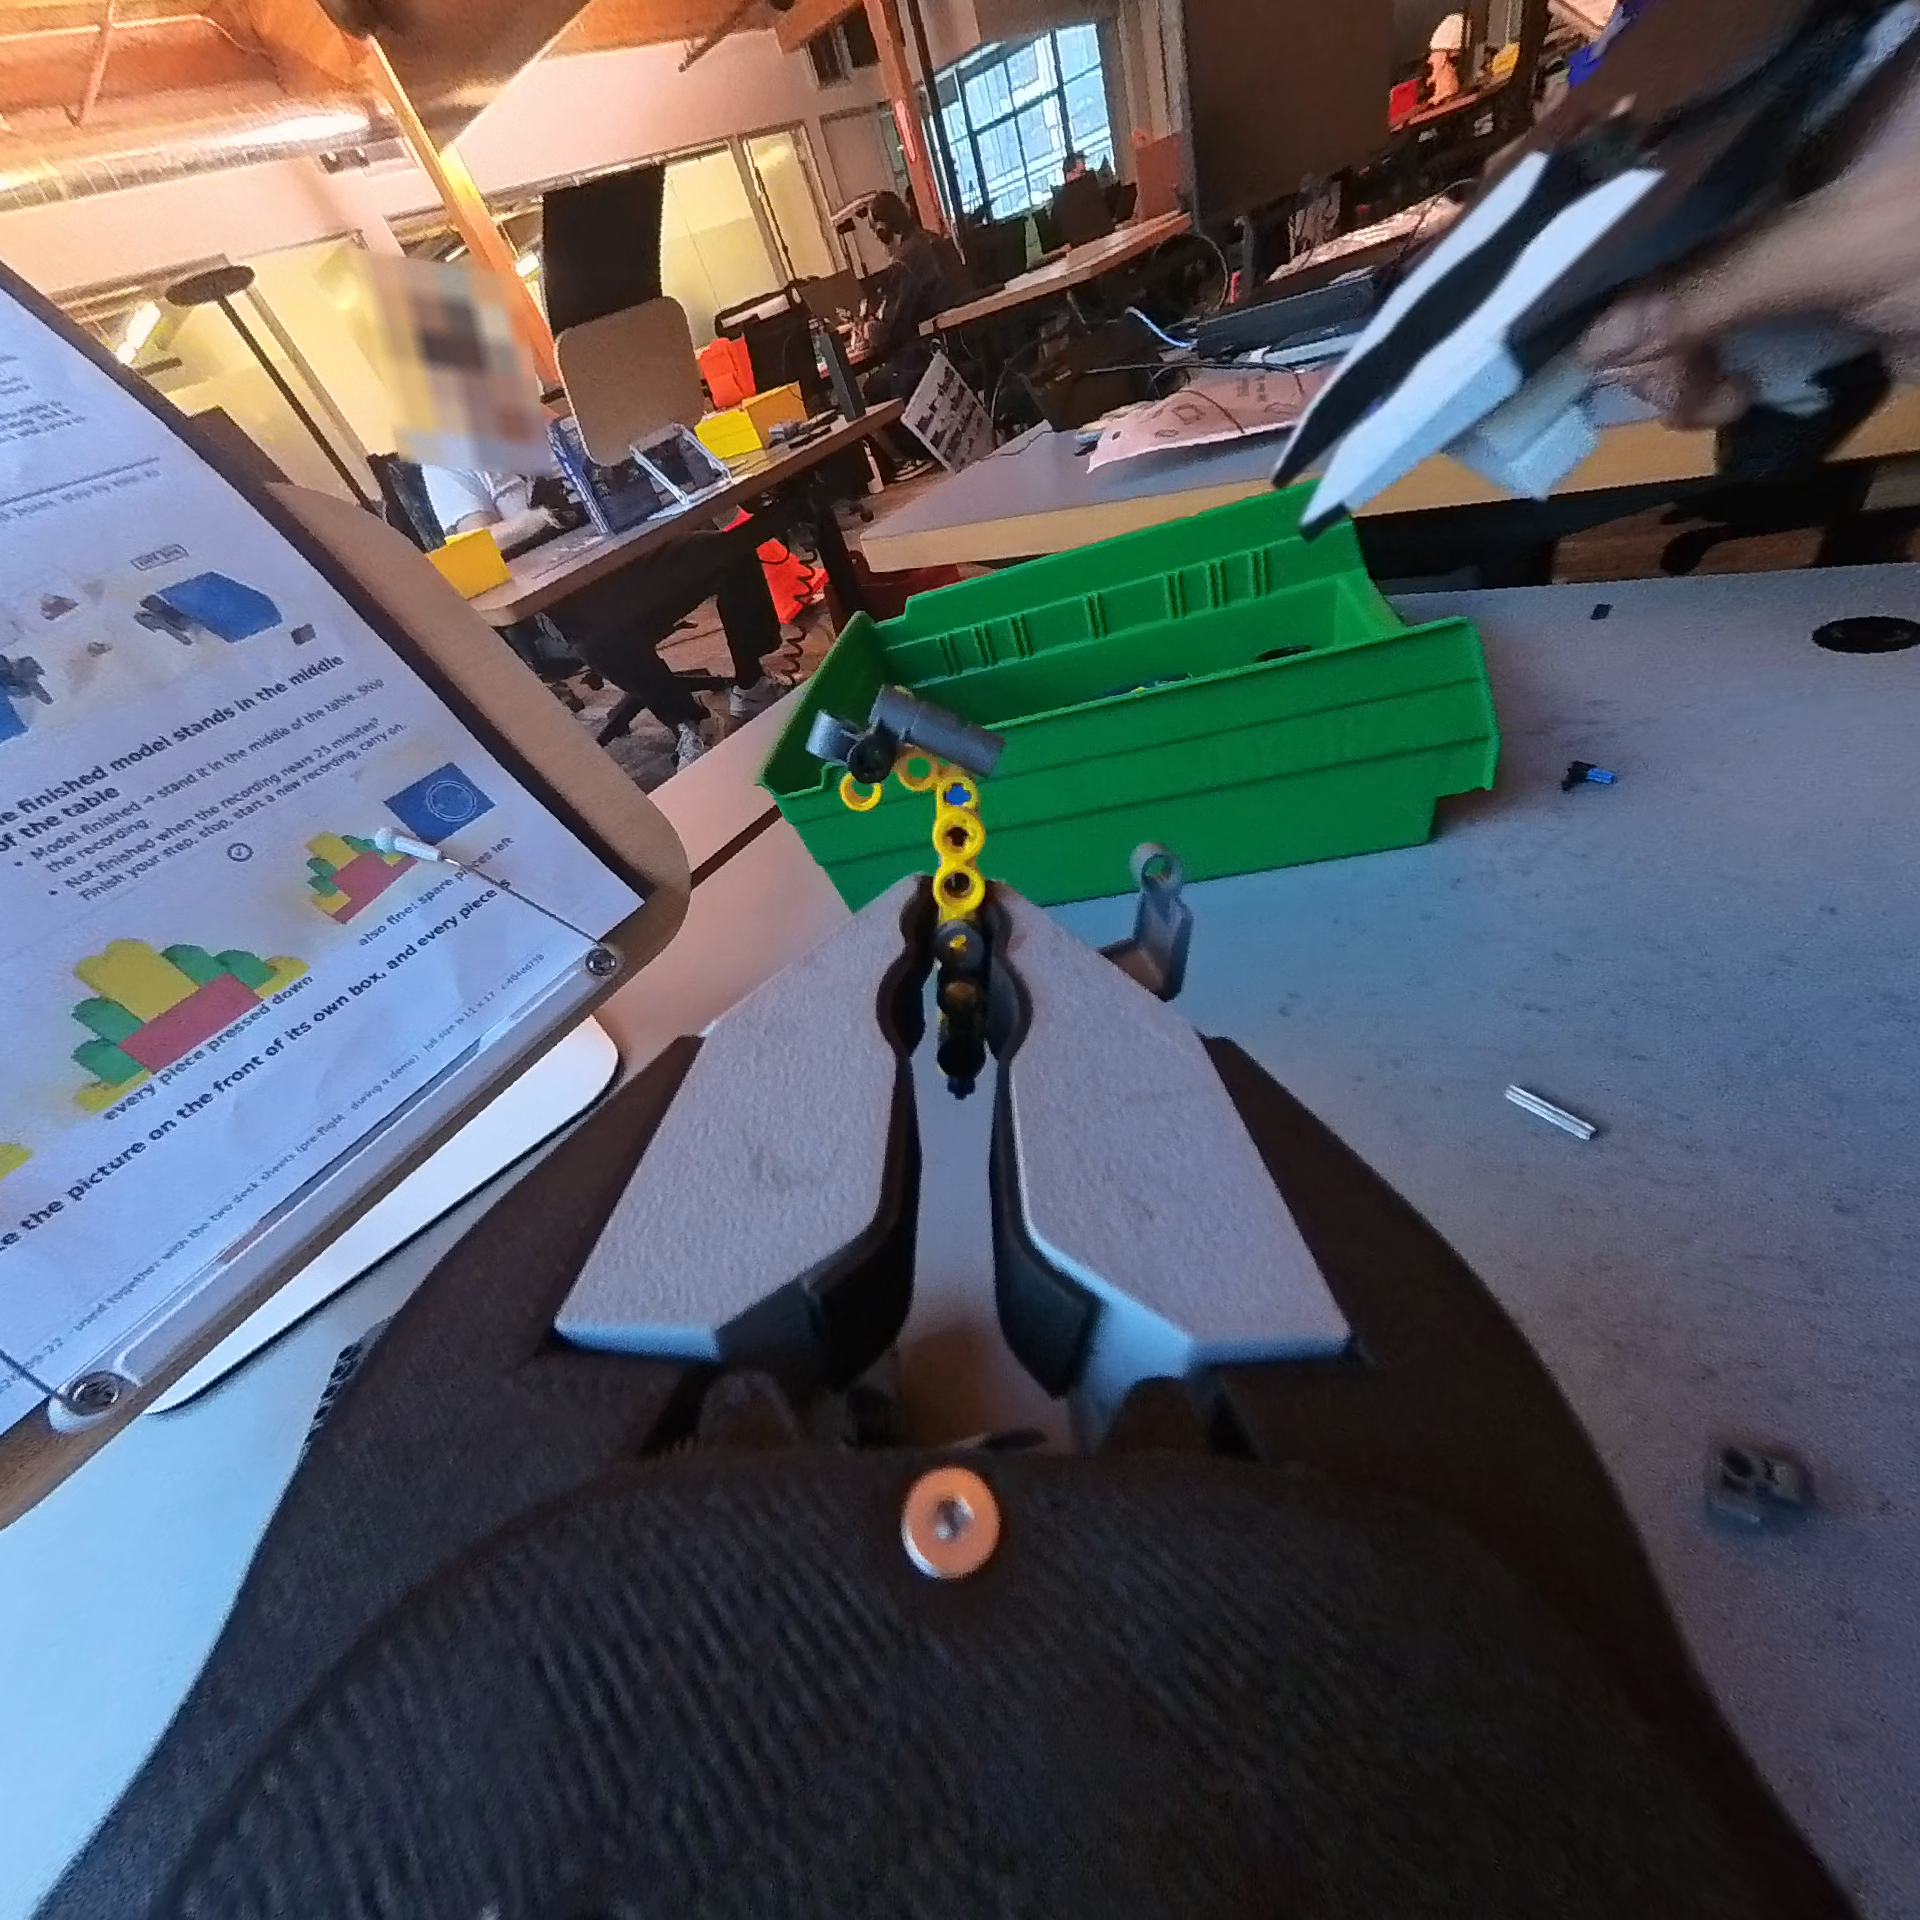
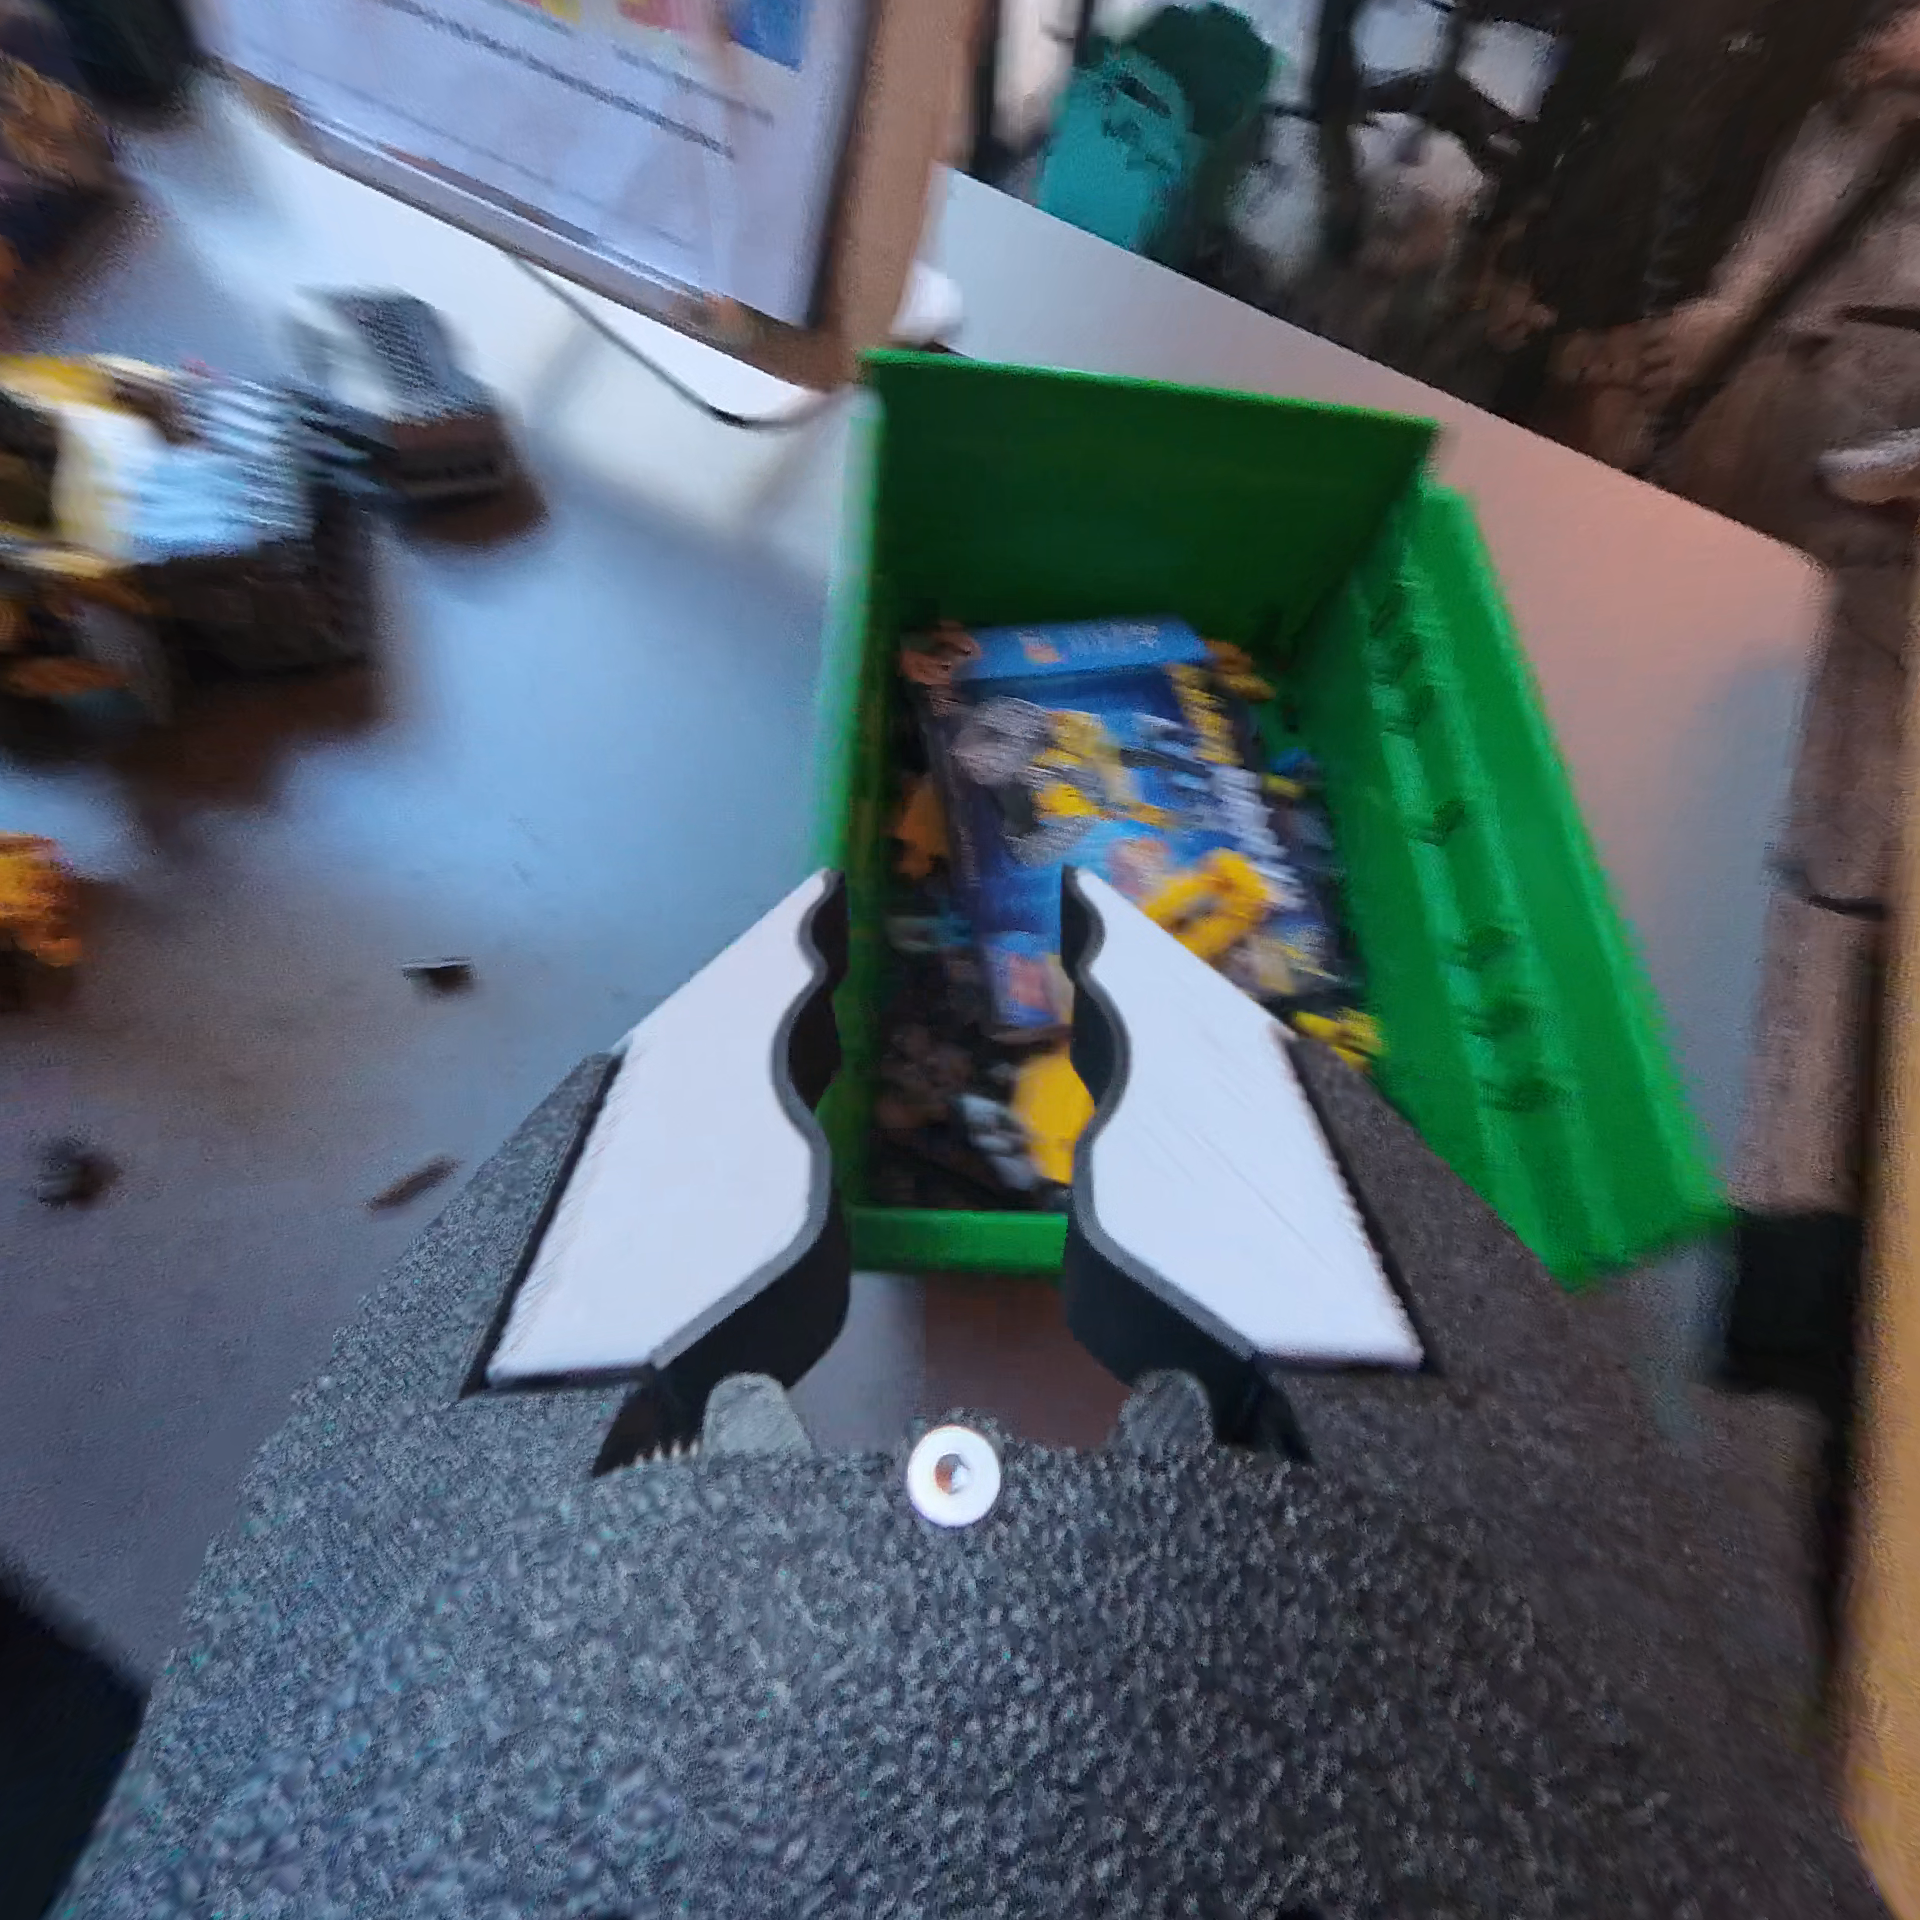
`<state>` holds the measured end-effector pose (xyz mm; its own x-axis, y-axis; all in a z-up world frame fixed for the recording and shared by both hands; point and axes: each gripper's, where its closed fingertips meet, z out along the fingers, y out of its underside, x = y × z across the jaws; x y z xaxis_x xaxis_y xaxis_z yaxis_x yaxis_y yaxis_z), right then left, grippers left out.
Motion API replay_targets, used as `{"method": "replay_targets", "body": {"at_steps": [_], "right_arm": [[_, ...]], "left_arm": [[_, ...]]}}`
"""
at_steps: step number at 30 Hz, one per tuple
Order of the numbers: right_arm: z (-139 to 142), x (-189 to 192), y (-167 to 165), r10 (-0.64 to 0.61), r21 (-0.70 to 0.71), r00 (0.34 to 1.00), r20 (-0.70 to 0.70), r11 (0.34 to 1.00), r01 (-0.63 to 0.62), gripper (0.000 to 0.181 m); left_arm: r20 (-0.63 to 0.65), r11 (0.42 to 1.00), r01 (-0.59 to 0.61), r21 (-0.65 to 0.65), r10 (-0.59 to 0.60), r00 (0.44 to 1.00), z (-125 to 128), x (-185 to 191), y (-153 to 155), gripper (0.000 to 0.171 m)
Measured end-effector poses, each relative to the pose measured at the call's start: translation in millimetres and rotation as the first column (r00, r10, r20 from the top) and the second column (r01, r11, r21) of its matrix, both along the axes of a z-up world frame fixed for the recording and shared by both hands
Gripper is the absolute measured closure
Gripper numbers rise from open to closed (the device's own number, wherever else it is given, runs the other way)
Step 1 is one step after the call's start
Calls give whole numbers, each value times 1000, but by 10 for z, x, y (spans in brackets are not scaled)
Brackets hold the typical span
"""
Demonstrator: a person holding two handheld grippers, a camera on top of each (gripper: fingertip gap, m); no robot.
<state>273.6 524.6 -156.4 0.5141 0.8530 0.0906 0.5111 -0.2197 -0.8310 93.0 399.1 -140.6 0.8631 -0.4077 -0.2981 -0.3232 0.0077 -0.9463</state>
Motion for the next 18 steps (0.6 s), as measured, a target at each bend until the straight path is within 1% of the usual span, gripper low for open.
{"method": "replay_targets", "body": {"at_steps": [2, 3, 4, 5, 6, 7, 9, 10, 12, 14, 16, 18], "right_arm": [[-36, -371, -527, 176, -82, 977, -118, 979, -186, 146], [-174, -535, -791, 254, -115, 961, -113, 957, -267, 151], [-384, -665, -1002, 310, -148, 948, -69, 937, -317, 154], [-609, -772, -1142, 340, -173, 940, -17, 925, -338, 151], [-802, -872, -1238, 358, -193, 934, 10, 917, -349, 145], [-957, -962, -1316, 371, -225, 928, 11, 906, -360, 147], [-1138, -1102, -1386, 371, -291, 928, -19, 886, -360, 144], [-1191, -1140, -1360, 361, -290, 932, -11, 891, -349, 144], [-1288, -1163, -1261, 337, -255, 940, 50, 914, -315, 144], [-1380, -1184, -1270, 350, -268, 933, 82, 909, -318, 154], [-1387, -1204, -1303, 371, -272, 926, 76, 901, -338, 168], [-1332, -1196, -1290, 368, -257, 927, 72, 905, -339, 168]], "left_arm": [[0, 1000, 3, -5, -3, 1000, -13, 9, 3, 167], [-2, 1000, 7, -9, -7, 1000, -23, 21, 4, 167], [-6, 1000, 10, -12, -10, 1000, -35, 34, 4, 167], [-13, 1000, 13, -13, -13, 1000, -45, 48, 2, 167], [-19, 1000, 15, -14, -15, 1000, -54, 57, 1, 167], [-24, 1000, 16, -16, -17, 1000, -61, 63, 0, 167], [-33, 1000, 14, -17, -15, 999, -71, 58, 3, 167], [-35, 1000, 10, -19, -11, 999, -77, 48, 8, 167], [-30, 1000, 12, -23, -13, 999, -75, 45, 7, 167], [-29, 1000, 16, -23, -16, 999, -70, 52, 1, 168], [-34, 1000, 16, -21, -17, 999, -72, 58, -1, 167], [-34, 999, 21, -26, -22, 999, -80, 70, -3, 167]]}}
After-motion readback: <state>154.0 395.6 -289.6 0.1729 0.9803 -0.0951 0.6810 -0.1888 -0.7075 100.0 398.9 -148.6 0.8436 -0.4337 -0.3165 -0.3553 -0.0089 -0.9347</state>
